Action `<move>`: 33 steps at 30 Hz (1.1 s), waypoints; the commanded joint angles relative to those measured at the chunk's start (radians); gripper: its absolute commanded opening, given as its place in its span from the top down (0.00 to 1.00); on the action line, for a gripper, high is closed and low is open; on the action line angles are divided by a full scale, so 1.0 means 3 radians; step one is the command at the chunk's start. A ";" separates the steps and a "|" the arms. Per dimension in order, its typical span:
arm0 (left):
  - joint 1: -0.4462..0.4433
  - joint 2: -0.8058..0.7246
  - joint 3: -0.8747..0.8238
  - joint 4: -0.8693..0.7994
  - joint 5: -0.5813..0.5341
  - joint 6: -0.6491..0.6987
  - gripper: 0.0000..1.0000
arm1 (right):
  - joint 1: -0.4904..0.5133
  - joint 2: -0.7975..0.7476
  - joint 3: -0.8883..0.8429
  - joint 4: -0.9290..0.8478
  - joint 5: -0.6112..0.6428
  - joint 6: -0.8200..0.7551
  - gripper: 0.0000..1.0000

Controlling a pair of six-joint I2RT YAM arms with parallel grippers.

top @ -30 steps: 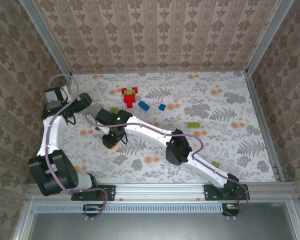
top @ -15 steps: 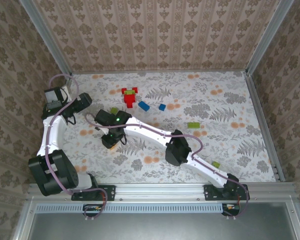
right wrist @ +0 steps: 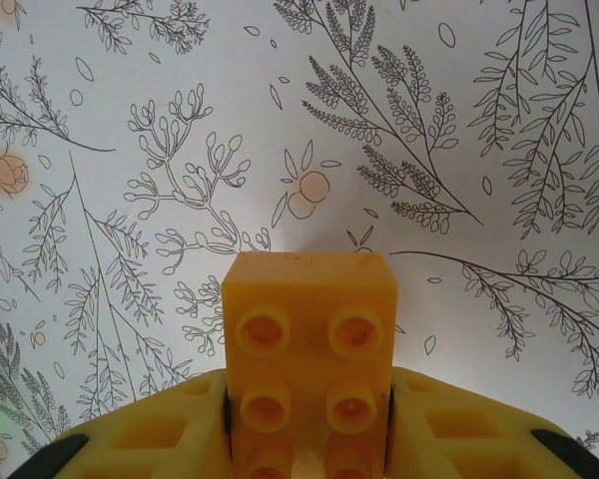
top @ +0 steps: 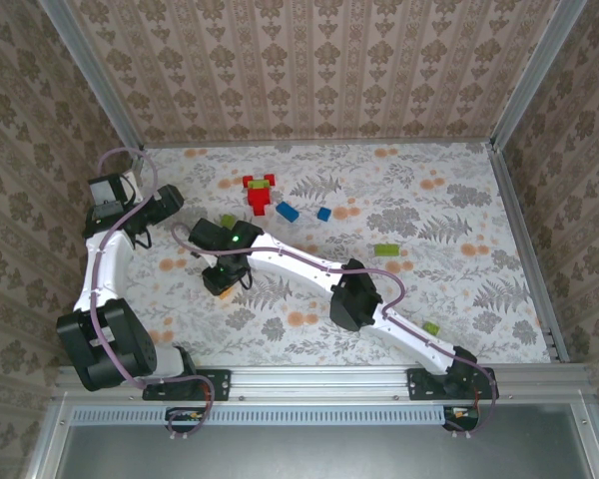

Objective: Assemble a carrot with lego

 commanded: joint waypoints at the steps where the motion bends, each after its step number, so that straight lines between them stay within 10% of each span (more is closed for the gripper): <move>1: -0.0010 0.0028 -0.0036 0.0028 0.0058 0.0002 0.00 | 0.0032 0.0072 0.0122 -0.0030 0.0089 0.0080 0.63; 33: -0.0029 0.0064 -0.0020 0.0018 0.0054 0.0023 0.00 | 0.0085 0.0162 0.0124 -0.0289 0.0602 0.0006 0.61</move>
